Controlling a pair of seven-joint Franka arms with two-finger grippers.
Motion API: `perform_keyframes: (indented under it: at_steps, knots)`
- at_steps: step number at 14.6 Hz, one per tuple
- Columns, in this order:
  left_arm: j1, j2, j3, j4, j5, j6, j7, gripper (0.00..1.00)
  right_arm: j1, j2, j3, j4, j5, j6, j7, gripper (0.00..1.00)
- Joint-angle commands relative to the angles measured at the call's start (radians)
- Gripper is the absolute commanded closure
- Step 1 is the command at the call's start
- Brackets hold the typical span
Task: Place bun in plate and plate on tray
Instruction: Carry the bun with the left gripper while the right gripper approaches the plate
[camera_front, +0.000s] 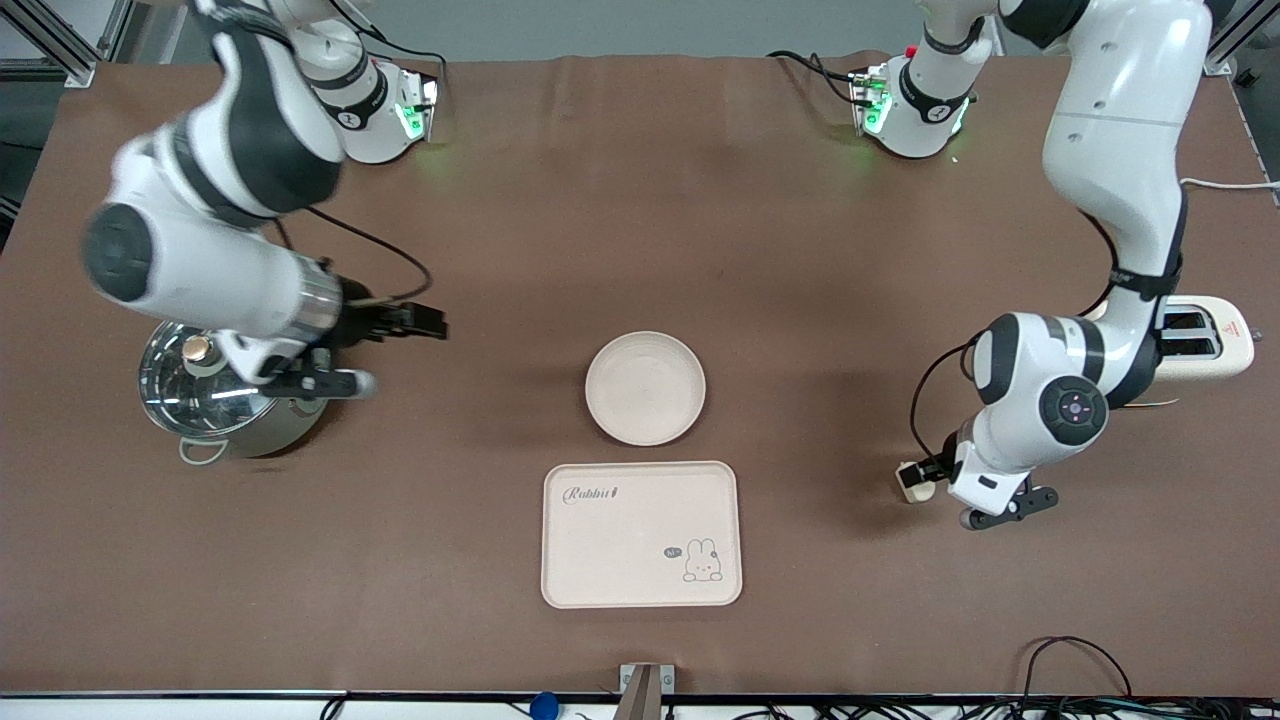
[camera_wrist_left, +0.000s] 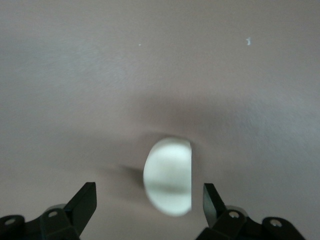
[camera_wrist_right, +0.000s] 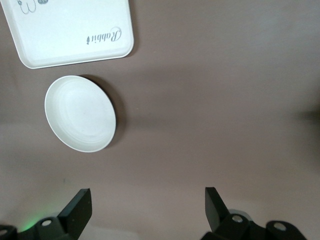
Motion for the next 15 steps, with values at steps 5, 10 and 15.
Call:
perform_keyframes:
  at_steps: [5,10,15]
  knots:
    - [-0.001,0.059,-0.004,0.036,-0.029,0.047,-0.019,0.43,0.133,0.229,-0.011,0.004,0.22,0.298,0.087,0.0]
    - [-0.021,0.022,-0.105,0.032,-0.032,0.01,-0.204,0.75,0.221,0.312,-0.014,0.01,0.175,0.457,0.047,0.0]
    - [-0.024,-0.004,-0.282,0.039,-0.027,-0.036,-0.453,0.76,0.239,0.349,-0.016,-0.002,0.169,0.498,0.029,0.0]
